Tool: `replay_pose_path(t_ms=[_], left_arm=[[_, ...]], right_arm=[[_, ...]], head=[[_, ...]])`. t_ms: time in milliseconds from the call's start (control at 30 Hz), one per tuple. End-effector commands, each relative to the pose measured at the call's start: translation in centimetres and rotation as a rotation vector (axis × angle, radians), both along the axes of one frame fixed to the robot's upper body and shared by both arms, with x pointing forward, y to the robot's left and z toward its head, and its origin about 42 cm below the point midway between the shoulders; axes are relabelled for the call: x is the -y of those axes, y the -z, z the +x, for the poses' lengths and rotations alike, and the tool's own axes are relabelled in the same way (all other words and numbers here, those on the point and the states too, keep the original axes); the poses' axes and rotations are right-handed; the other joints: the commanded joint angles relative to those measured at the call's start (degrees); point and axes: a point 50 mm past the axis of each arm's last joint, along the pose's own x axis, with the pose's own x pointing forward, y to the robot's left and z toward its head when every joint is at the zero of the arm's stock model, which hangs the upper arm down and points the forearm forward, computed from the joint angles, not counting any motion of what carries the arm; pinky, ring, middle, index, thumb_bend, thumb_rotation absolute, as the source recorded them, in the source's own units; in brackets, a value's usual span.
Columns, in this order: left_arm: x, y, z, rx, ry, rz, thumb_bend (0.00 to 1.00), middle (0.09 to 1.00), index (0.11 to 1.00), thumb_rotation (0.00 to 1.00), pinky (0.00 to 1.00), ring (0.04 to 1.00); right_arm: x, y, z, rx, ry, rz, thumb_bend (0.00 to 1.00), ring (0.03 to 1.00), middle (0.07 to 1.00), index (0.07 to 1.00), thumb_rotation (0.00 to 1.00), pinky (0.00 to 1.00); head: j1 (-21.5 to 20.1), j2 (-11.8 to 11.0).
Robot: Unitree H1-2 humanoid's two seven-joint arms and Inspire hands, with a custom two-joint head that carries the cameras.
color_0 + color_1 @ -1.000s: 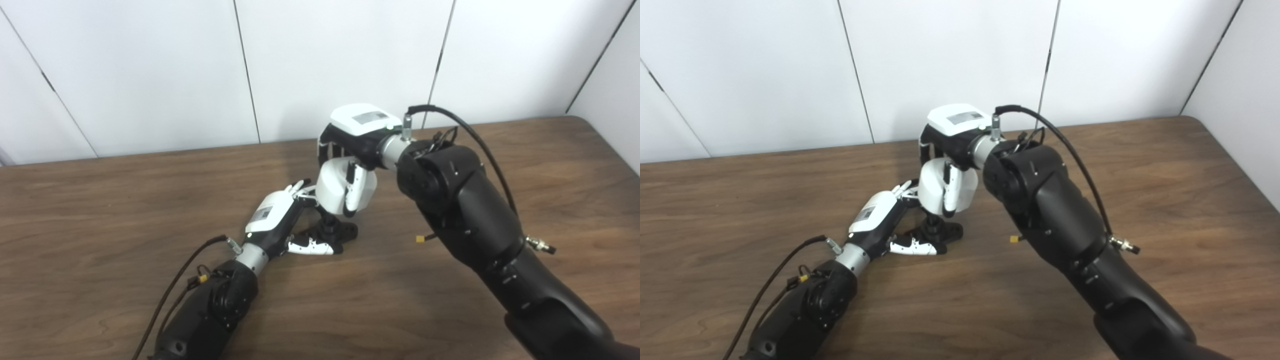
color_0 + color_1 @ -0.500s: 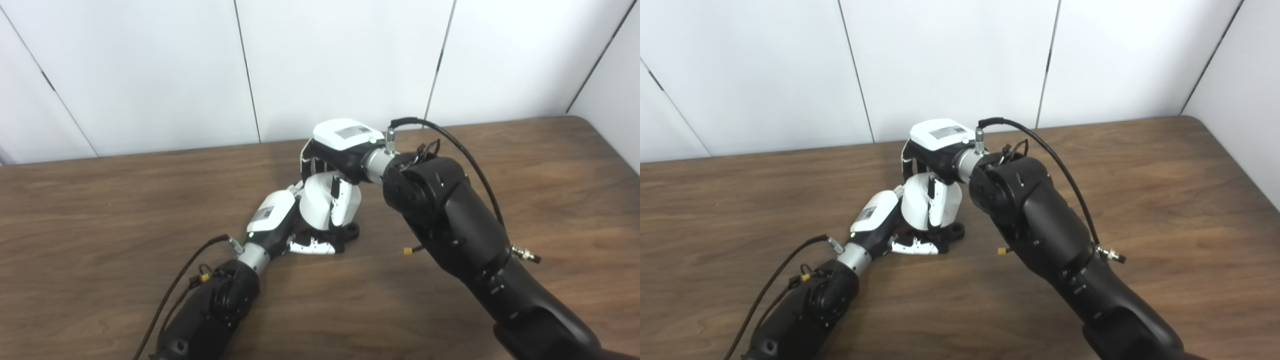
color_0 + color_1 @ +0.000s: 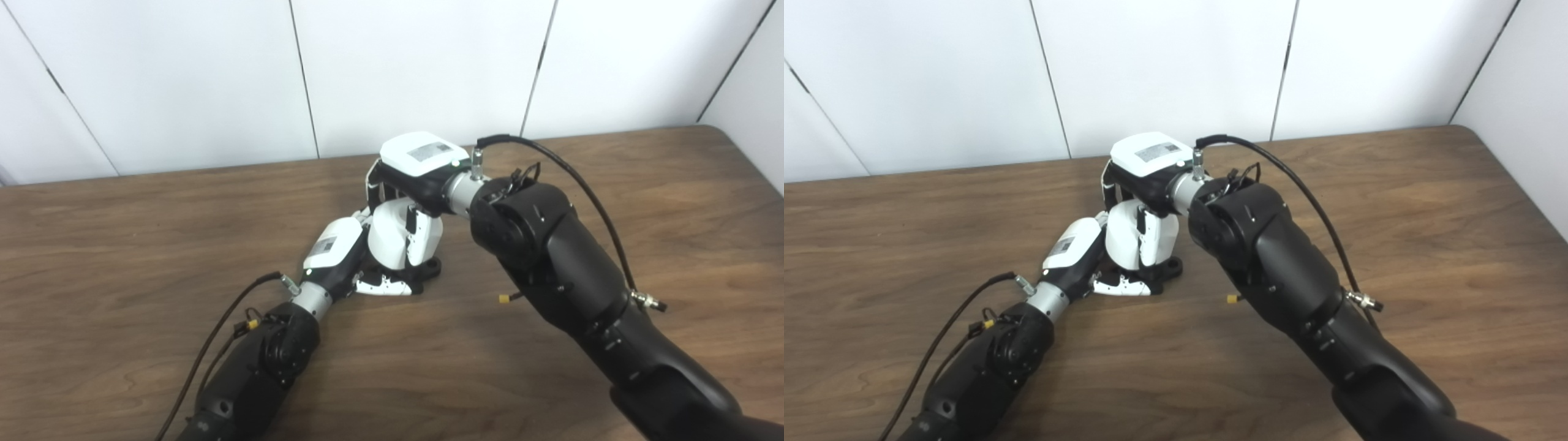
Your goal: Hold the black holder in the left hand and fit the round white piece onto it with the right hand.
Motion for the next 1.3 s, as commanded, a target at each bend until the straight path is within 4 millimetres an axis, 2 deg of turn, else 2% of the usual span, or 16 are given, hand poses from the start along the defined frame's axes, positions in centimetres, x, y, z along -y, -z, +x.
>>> replay_pose_path(t_ms=[0,700,1000,1133,1267], left_arm=[[0.4,4.6,-3.0,-0.179,0.041,0.130,0.52,0.901,0.481,0.06,0.99,0.988],[0.6,4.3,-3.1,-0.177,0.051,0.138,0.52,0.900,0.481,0.06,0.97,0.983],[0.7,4.3,-3.1,-0.176,0.058,0.139,0.52,0.902,0.481,0.06,0.96,0.983],[0.6,4.2,-3.1,-0.177,0.062,0.146,0.52,0.907,0.481,0.06,0.94,0.981],[0.5,4.3,-3.1,-0.186,0.062,0.143,0.52,0.912,0.481,0.06,0.96,0.985]], right_arm=[[0.5,0.6,0.0,-0.018,-0.007,-0.037,0.51,0.359,0.473,0.524,0.00,0.28],[0.5,1.9,0.0,-0.037,-0.034,-0.055,0.51,0.360,0.482,0.539,0.00,0.27],[-0.4,3.8,-1.0,-0.065,-0.117,-0.125,0.51,0.351,0.473,0.545,0.00,0.26],[-0.5,4.1,-1.0,-0.042,-0.161,-0.119,0.51,0.360,0.485,0.546,0.00,0.28],[-0.6,4.0,-1.0,-0.013,-0.223,-0.112,0.51,0.356,0.476,0.550,0.00,0.26]], head=[[0.0,0.1],[0.4,0.6],[0.6,0.9],[0.7,1.0],[0.6,1.1]])
